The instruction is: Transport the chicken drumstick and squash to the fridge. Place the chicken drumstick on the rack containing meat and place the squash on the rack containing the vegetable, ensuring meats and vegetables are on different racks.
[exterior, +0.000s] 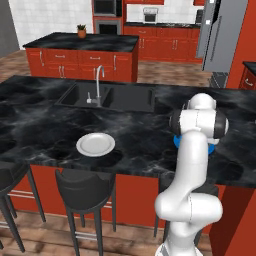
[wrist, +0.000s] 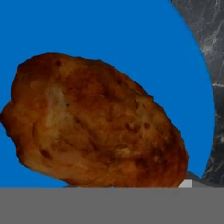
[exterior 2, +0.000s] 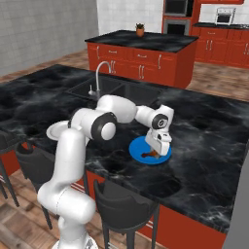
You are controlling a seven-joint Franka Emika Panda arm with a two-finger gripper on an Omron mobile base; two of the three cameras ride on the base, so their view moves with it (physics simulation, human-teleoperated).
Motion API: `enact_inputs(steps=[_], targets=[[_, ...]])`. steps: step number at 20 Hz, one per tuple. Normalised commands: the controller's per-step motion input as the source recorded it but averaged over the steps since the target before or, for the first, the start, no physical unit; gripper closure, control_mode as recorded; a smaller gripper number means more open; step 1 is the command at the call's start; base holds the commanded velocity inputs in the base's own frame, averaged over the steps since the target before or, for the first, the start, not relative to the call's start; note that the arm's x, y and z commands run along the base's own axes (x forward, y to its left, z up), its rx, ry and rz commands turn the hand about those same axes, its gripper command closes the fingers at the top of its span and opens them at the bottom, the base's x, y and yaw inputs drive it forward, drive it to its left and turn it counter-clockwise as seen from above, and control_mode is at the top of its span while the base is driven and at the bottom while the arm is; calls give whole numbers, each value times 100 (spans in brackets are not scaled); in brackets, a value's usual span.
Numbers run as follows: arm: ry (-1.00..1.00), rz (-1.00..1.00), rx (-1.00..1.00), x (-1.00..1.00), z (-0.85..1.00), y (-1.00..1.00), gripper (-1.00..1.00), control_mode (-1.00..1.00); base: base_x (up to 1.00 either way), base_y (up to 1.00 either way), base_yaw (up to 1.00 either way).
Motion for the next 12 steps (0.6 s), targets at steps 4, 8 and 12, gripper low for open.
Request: enact_inputs(steps=[4,8,12], targets=[[0,1,0,0,-100,11,100,-100,0,0,0],[0,6,-1,-25,-100,45,100,-100,0,0,0],[-29,2,-3,-49,-45,4,100,-100,0,0,0]])
